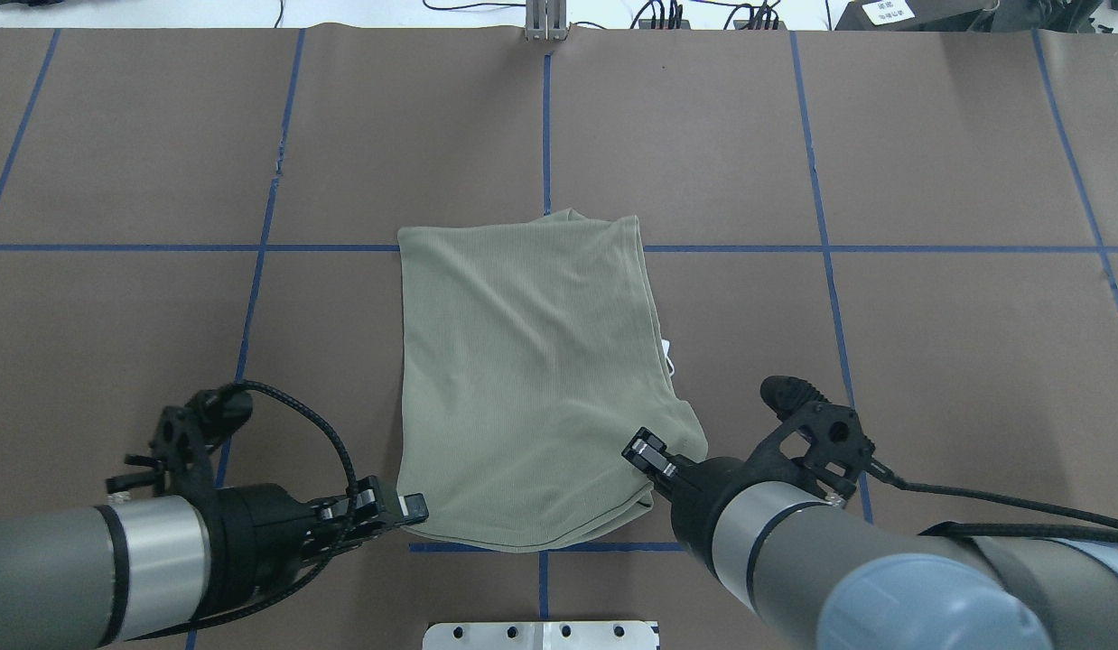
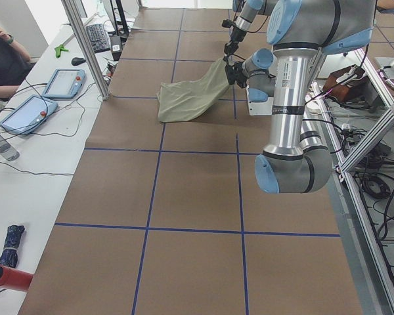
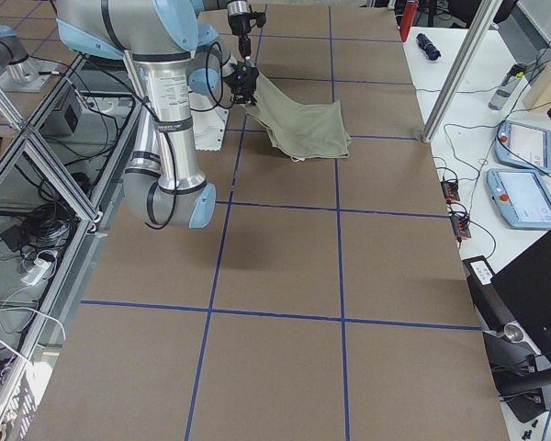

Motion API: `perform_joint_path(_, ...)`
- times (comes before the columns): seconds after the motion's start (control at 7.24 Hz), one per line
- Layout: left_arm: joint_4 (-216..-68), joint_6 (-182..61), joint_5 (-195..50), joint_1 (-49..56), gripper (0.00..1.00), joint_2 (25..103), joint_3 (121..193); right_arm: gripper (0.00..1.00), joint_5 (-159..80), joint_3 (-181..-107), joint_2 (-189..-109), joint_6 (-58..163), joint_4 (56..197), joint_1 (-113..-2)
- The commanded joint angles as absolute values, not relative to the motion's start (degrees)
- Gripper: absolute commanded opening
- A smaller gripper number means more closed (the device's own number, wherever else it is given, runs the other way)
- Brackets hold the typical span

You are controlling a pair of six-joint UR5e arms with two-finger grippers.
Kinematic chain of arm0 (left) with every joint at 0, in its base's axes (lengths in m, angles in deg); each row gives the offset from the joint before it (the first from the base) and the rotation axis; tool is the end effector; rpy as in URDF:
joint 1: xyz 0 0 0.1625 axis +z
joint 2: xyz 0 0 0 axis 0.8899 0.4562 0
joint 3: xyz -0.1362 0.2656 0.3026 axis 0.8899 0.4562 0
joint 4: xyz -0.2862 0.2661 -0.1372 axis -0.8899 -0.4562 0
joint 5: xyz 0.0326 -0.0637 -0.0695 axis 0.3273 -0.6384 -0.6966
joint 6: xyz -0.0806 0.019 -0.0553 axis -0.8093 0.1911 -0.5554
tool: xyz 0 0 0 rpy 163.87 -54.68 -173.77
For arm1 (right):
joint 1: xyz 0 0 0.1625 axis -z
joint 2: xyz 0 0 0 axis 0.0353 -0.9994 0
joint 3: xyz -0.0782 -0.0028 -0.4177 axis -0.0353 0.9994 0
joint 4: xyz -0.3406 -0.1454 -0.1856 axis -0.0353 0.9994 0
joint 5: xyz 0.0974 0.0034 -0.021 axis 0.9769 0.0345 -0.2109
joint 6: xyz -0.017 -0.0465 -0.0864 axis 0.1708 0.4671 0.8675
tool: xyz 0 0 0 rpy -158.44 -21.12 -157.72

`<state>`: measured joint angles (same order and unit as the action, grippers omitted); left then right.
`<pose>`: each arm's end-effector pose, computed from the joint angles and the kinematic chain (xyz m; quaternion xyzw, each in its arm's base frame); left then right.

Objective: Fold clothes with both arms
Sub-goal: 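Grasp the near corners with both grippers and lift them away from the robot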

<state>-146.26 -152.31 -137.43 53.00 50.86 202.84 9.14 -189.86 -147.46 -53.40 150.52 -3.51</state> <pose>0.3606 -0.2038 0.1819 -0.0177 0.6697 -0.1883 0.7181 -0.4028 -0.2044 0.1483 0.0215 -0.5100 0.3508 0.7851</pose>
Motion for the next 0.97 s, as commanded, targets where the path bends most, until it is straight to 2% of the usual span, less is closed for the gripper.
perform_joint_path(0.0, -140.3, -149.3, -142.0, 49.1, 0.0, 52.4, 205.1, 0.0, 10.5, -189.0, -143.8, -52.6, 156.5, -4.6)
perform_joint_path(0.14, -140.3, -145.6, -142.0, 46.4, 0.0, 55.8, 201.0, 0.0, 10.5, -183.8, -140.9, -50.1, 155.2, -7.5)
perform_joint_path(0.41, -140.6, -139.9, -142.2, 39.9, 0.0, 64.5, 185.5, 0.0, 10.7, -174.6, -140.6, -45.0, 146.4, -13.1)
perform_joint_path(0.83, -141.3, -133.6, -142.2, 33.3, 0.0, 65.2, 176.2, 0.0, 14.5, -155.3, -135.6, -41.2, 133.5, -19.7)
